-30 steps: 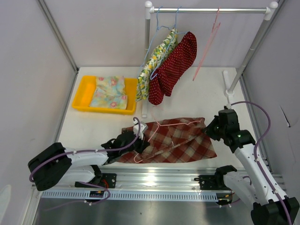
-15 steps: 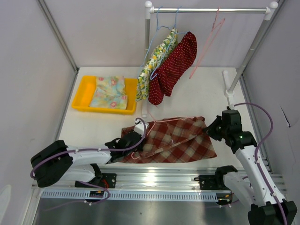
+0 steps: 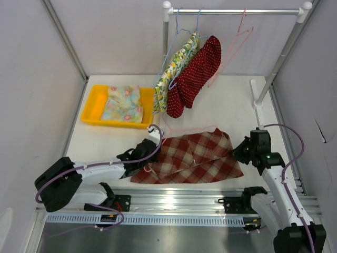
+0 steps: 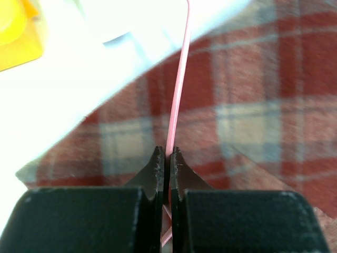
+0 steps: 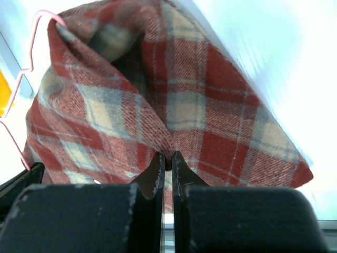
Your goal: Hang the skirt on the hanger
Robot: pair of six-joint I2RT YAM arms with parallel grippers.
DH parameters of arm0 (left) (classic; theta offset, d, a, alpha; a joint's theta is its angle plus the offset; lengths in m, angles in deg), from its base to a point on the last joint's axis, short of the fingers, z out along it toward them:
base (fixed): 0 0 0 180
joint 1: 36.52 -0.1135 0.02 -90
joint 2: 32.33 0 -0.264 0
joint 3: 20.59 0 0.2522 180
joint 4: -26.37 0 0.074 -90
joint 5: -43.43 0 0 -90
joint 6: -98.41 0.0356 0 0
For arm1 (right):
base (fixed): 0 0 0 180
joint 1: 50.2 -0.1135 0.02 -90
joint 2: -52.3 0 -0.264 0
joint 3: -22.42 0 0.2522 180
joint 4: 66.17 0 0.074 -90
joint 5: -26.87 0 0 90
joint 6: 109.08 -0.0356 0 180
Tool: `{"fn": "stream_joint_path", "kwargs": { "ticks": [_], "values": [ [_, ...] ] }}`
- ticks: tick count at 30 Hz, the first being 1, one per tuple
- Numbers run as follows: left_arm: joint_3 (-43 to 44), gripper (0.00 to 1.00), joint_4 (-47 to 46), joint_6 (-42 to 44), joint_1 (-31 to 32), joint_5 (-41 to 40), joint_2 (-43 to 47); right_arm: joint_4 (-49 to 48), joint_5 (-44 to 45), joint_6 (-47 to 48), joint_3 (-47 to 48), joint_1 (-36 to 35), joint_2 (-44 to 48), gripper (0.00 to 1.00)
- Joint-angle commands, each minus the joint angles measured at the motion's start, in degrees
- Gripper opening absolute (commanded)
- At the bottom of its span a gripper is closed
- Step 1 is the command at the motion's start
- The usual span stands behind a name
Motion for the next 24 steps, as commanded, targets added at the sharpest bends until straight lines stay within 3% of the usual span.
{"fn": "stream_joint_path", "kwargs": {
  "ticks": [1, 6, 13, 16, 21, 24],
  "values": [
    [2.11, 0.0, -1.58, -0.74, -4.04, -3.46, 1.15, -0.18, 1.61, 0.06, 0.14, 0.8, 0.44, 0.0],
    [3.17, 0.0, -1.31, -0.82, -10.02, 2.85, 1.24, -1.41, 1.19, 0.68, -0.47, 2.99, -0.79, 0.0],
    [4.14, 0.05, -2.81, -3.62, -14.41, 4.72, 1.15, -4.13, -0.83, 1.2, -3.28, 4.4, -2.29, 0.0],
    [3.87, 0.03, -5.44, -3.98, -14.42, 5.51, 1.06, -4.84, -4.26, 0.94, -4.86, 4.14, -1.41, 0.0],
    [5.1, 0.02, -8.34, -5.04, -14.42, 5.51, -0.87, -4.22, 1.08, -2.39, -6.36, -3.58, 0.87, 0.0],
    [7.47, 0.06, -8.26, -5.13, -14.42, 3.59, -2.45, -4.31, 2.32, -3.1, -7.59, -5.96, 0.52, 0.0]
  ]
}}
